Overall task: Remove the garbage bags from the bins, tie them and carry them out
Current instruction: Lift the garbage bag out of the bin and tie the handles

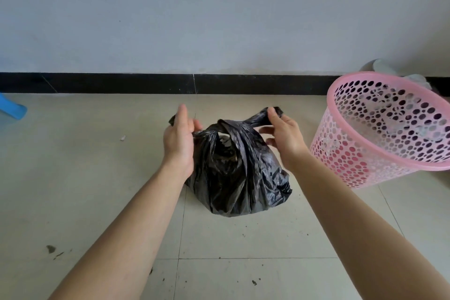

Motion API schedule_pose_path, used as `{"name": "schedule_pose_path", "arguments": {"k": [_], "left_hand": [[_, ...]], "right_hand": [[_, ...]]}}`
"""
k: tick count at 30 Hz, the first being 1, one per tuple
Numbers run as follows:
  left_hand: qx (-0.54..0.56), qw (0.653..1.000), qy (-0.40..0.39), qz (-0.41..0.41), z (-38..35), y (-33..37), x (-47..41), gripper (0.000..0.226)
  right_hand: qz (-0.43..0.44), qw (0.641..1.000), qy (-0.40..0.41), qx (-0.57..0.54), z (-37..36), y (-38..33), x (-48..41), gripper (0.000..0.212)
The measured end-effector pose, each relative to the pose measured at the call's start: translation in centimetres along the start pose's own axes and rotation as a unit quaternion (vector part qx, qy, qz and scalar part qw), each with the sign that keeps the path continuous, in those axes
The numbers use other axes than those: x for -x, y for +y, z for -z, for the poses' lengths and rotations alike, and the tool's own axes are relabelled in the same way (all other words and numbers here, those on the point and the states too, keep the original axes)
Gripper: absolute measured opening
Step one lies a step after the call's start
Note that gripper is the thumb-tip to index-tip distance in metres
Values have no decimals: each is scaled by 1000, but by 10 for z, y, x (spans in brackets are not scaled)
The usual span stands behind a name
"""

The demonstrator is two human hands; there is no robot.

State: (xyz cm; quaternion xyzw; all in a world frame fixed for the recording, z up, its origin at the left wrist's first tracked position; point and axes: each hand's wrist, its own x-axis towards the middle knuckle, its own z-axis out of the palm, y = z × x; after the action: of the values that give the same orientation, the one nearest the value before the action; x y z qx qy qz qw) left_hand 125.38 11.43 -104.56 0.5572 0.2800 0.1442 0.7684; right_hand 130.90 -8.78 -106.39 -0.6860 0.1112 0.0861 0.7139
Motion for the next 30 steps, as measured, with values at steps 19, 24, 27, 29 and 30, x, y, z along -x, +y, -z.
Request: {"name": "schedule_pose_path", "arguments": {"k": [19,24,27,29,30], "left_hand": [[-321,930,-177,-34,49,-74,-11,73],[-427,855,-90,-280,31,-98,-22,29],[-423,823,-58,-375,16,-91,-23,23],[-399,820,-87,-401,7,-86,-21,15],[-385,823,-102,-404,4,-85,-21,15]], "right_hand": [[-89,970,-97,202,28,60,2,99],[26,954,0,298,-1,78,-1,51],[66,970,47,231,-14,78,4,35],[78,976,62,193,-23,76,8,26],[82,977,70,183,-28,77,9,24]]}}
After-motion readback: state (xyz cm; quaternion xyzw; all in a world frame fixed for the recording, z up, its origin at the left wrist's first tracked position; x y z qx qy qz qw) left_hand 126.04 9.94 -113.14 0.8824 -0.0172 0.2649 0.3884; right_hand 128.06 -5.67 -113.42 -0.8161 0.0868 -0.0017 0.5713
